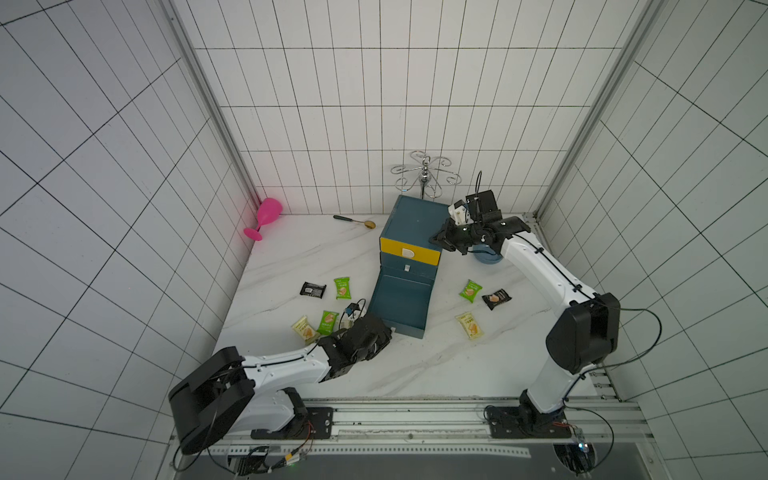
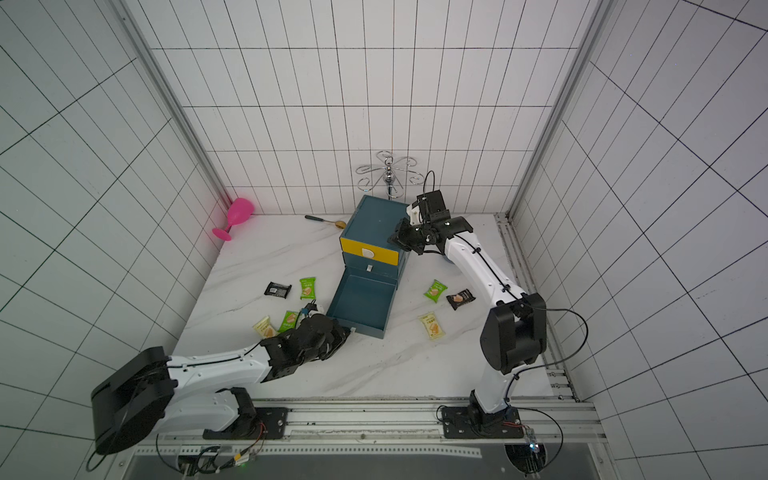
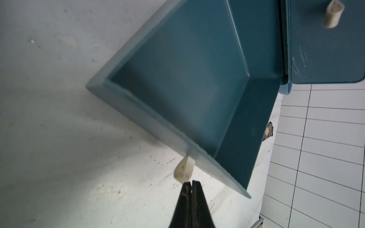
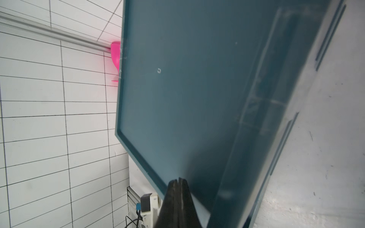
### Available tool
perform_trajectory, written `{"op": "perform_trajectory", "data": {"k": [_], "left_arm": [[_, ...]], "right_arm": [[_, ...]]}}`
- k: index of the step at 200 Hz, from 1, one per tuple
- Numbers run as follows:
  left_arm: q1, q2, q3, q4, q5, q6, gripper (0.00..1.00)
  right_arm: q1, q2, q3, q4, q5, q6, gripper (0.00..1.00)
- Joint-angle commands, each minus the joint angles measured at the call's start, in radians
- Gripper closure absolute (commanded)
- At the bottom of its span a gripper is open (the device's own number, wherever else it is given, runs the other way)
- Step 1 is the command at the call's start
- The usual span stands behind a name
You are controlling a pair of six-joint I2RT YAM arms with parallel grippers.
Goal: Take the cookies out of the drawer
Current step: Close the drawer in the storage box.
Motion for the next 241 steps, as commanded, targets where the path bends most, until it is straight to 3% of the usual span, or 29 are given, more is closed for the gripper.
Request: {"op": "perform_trajectory", "data": {"k": [1, 48, 100, 144, 178, 241], "left_arm": [[0.041, 0.083, 0.06, 0.104, 0.059, 0.046, 0.98], [0.076, 0.282, 0.177, 0.173, 0.082, 0.048, 1.0], [0.114, 0.365, 0.295, 0.136, 0.034, 0.058, 1.0], [0.141, 0.479, 0.412, 0.185, 0.058, 0.078, 1.0], [0.141, 0.544, 0.463, 0.21, 0.014, 0.05, 0.99], [0.139, 0.526, 0.48, 0.257, -0.166, -0.005, 1.0]], "right_arm": [[-0.009, 0.026, 0.059, -0.087, 0.027, -0.061, 1.0], [-0.009, 0.037, 0.052, -0.149, 0.042, -0.1, 1.0], [-0.011, 0.042, 0.047, -0.207, 0.048, -0.149, 1.0], [-0.022, 0.044, 0.031, -0.219, 0.042, -0.168, 1.0], [-0.027, 0.046, 0.017, -0.219, 0.026, -0.173, 1.0], [-0.029, 0.052, 0.015, -0.219, 0.008, -0.182, 1.0]]}}
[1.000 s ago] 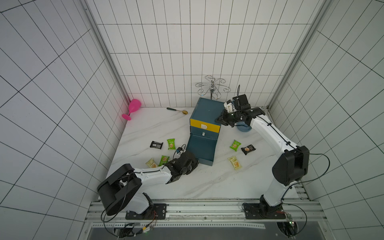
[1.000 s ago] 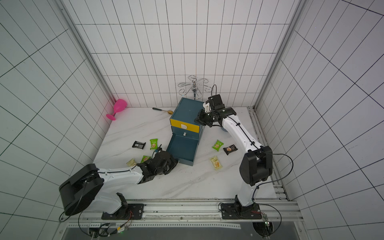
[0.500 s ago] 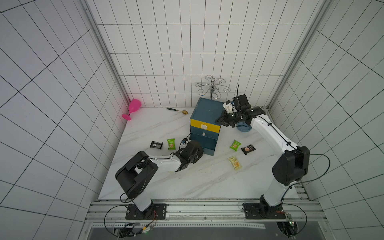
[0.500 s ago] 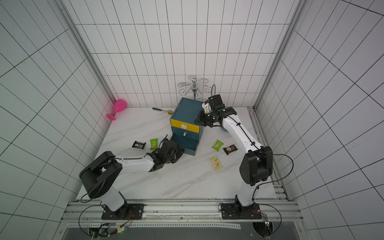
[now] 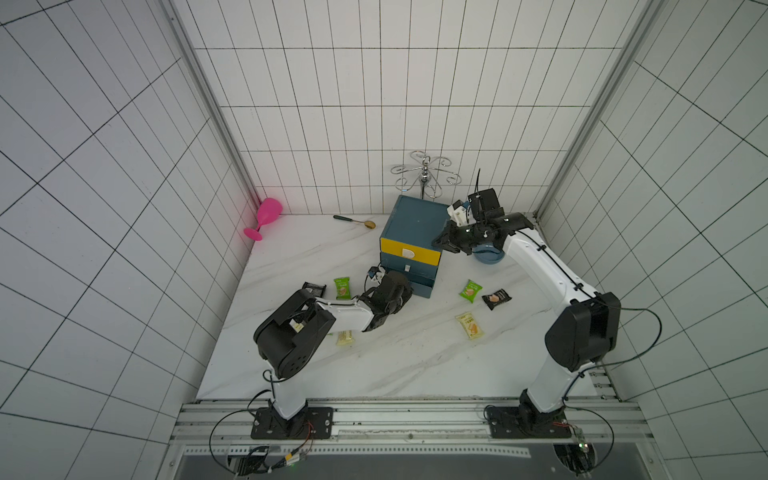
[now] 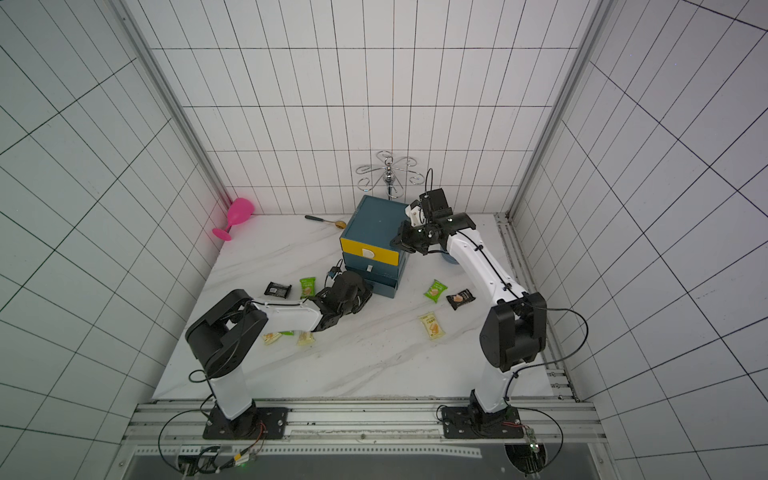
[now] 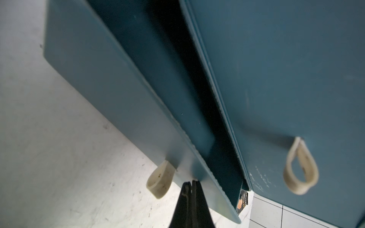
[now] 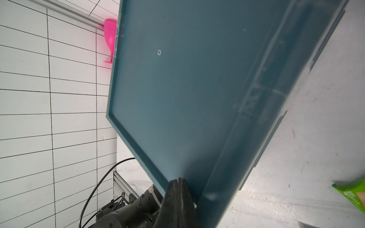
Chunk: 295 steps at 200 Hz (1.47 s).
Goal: Take the cookies out of the drawer
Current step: Close the drawer in the storage box, then reset both arms
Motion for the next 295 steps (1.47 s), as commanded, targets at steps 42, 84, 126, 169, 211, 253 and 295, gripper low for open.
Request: {"op": "perform_trajectory", "data": {"k": [42, 84, 126, 169, 211, 253, 295], "left_arm": [[0.002, 0.04, 0.039, 0.171, -0.154, -0.083, 0.98], [-0.001, 0.078, 0.022, 0.276, -0.128, -0.089, 0.99], [-0.015, 0.016, -0.08, 0.375, -0.105, -0.113, 0.97], [-0.02, -0.203, -0.257, 0.334, -0.075, -0.077, 0.76], [-0.011, -0.542, -0.268, 0.013, 0.045, 0.131, 0.51], [-0.011, -0.933, -0.109, -0.487, 0.054, 0.411, 0.37], [0.031, -1.142, 0.035, -0.831, -0.059, 0.551, 0.23]], "right_arm": [[-0.012, 0.04, -0.026, -0.115, 0.022, -0.031, 1.0], [-0.019, 0.036, -0.032, -0.123, 0.014, -0.043, 1.0], [-0.021, 0.027, -0.045, -0.114, 0.004, -0.043, 1.0], [-0.025, 0.003, -0.038, -0.107, 0.014, -0.045, 1.0], [-0.031, -0.046, -0.02, -0.106, 0.025, -0.056, 0.73], [-0.033, -0.132, -0.008, -0.106, 0.068, -0.059, 0.52], [-0.034, -0.237, 0.014, -0.127, 0.09, -0.075, 0.39]]}}
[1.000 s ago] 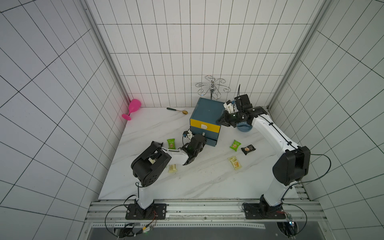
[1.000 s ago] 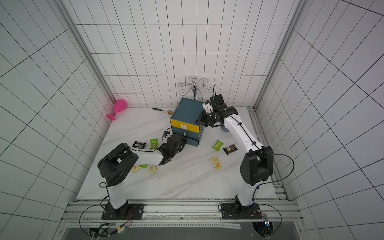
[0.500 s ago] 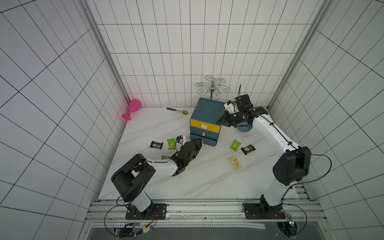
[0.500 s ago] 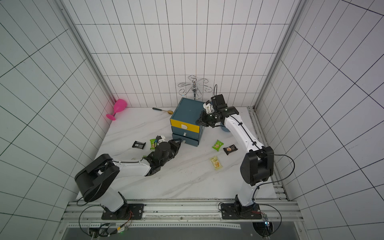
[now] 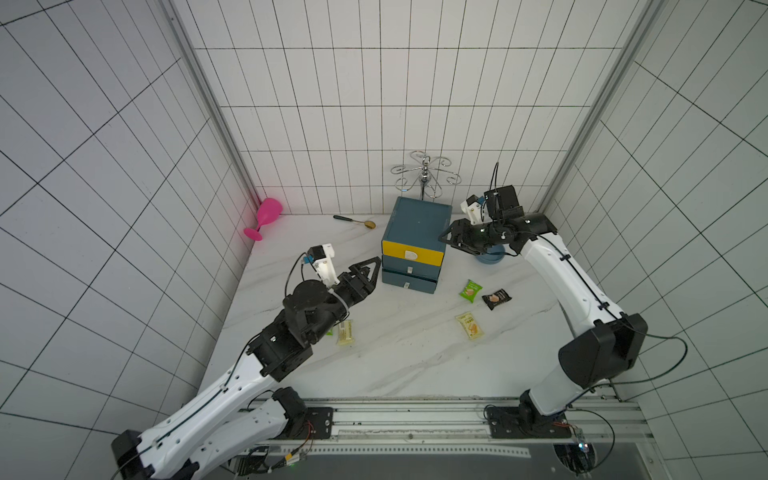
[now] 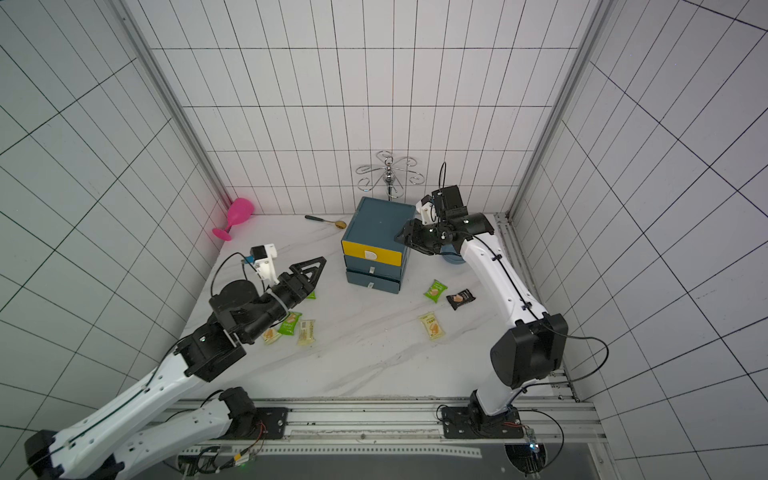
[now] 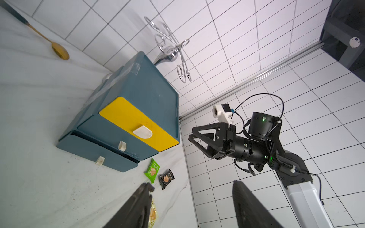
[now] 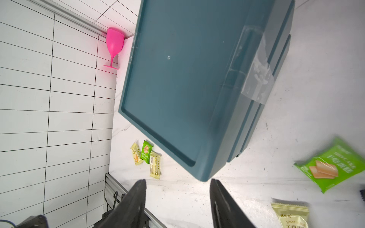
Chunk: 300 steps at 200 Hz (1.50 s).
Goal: Take the cookies out of the drawer
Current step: Reset both arms
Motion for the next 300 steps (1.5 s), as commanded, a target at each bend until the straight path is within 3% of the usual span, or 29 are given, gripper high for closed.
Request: {"op": "perform_trajectory", "data": {"k": [1, 37, 67, 82, 108, 128, 146, 171, 190, 222, 246, 300], "left_arm": [[0.031, -0.076, 0.071, -0.316, -0.075, 0.148, 0.23], [0.132, -0.092, 0.249, -0.511, -0.116, 0.315, 0.02], [0.253, 0.024, 0.358, -0.6, -0.15, 0.44, 0.02], [0.353, 0.056, 0.354, -0.581, -0.112, 0.463, 0.02], [0.549, 0.052, 0.241, -0.464, -0.09, 0.465, 0.02], [0.67, 0.007, 0.067, -0.277, -0.083, 0.545, 0.02], [0.725, -0.04, -0.089, -0.056, -0.082, 0.616, 0.02], [0.753, -0.002, -0.249, 0.208, -0.083, 0.728, 0.01], [0.757, 0.072, -0.365, 0.426, -0.101, 0.789, 0.01], [0.765, 0.266, -0.444, 0.576, -0.126, 0.754, 0.02], [0.765, 0.431, -0.521, 0.822, -0.165, 0.758, 0.02], [0.766, 0.752, -0.476, 1.065, -0.123, 0.797, 0.02]], "right_arm": [[-0.007, -0.088, 0.015, -0.038, 0.039, -0.025, 0.38], [-0.007, -0.297, -0.085, -0.026, 0.223, -0.106, 0.22], [-0.01, -0.545, -0.341, 0.114, 0.548, -0.154, 0.05], [-0.015, -0.64, -0.44, 0.175, 0.624, -0.153, 0.05], [-0.015, -0.773, -0.626, 0.283, 0.791, -0.111, 0.01], [-0.02, -0.862, -0.797, 0.422, 0.941, -0.126, 0.01], [-0.03, -0.894, -0.916, 0.562, 1.029, -0.21, 0.01], [-0.045, -0.84, -1.033, 0.768, 1.117, -0.4, 0.01], [-0.088, -0.765, -1.088, 0.883, 1.112, -0.451, 0.01], [-0.203, -0.68, -1.224, 1.121, 0.989, -0.414, 0.01], [-0.278, -0.601, -1.28, 1.235, 0.909, -0.399, 0.01], [-0.378, -0.266, -1.354, 1.632, 0.822, -0.4, 0.01]]}}
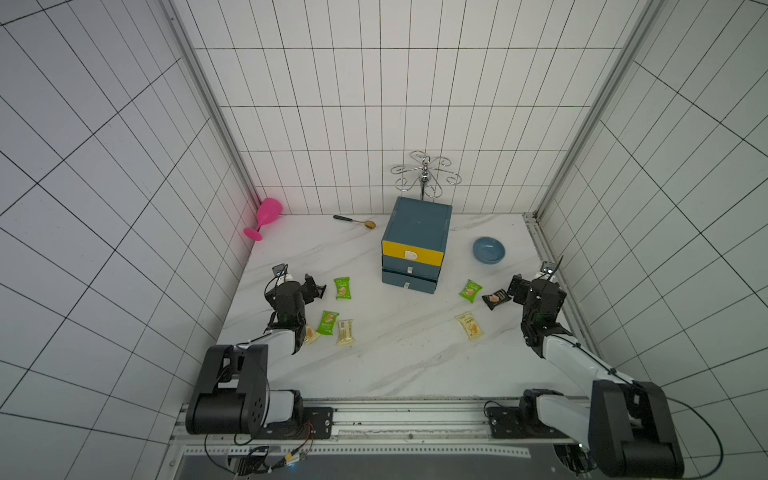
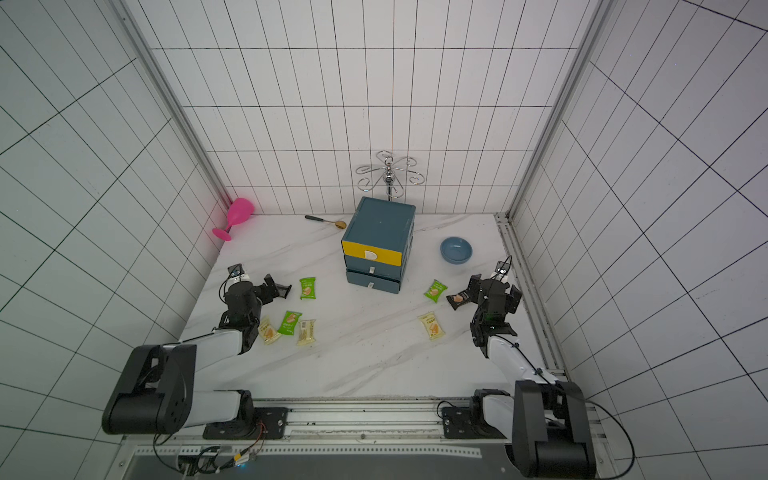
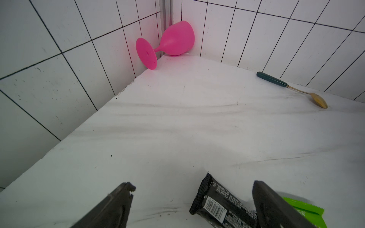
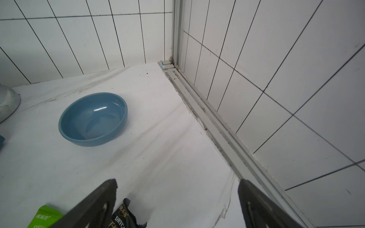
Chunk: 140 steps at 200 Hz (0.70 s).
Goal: Take the cookies out of the drawer
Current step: Reset both arms
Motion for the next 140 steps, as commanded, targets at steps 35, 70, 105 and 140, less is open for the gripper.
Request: {"op": "perform_trajectory", "data": {"k": [35, 70, 105, 140], "left_arm": [[-0.006, 0.14, 0.077, 0.152, 0.002, 0.039, 0.02], [-0.008, 0.18, 0.041, 0.287, 0.002, 0.062, 0.01], [-0.011, 0.161, 0.059, 0.222, -0.006, 0.058, 0.02], [-0.02, 0.156, 0.071, 0.192, -0.026, 0.06, 0.02]], "right_arm": [[-0.055, 0.312, 0.044, 0.262, -0.116, 0.001, 0.01], [-0.059, 0.326, 0.025, 0.338, -0.116, -0.005, 0.01], [-0.051, 0.327, 0.024, 0.339, -0.109, -0.014, 0.01], [-0.05, 0.321, 0.029, 0.319, -0.111, -0.013, 0.01]]}}
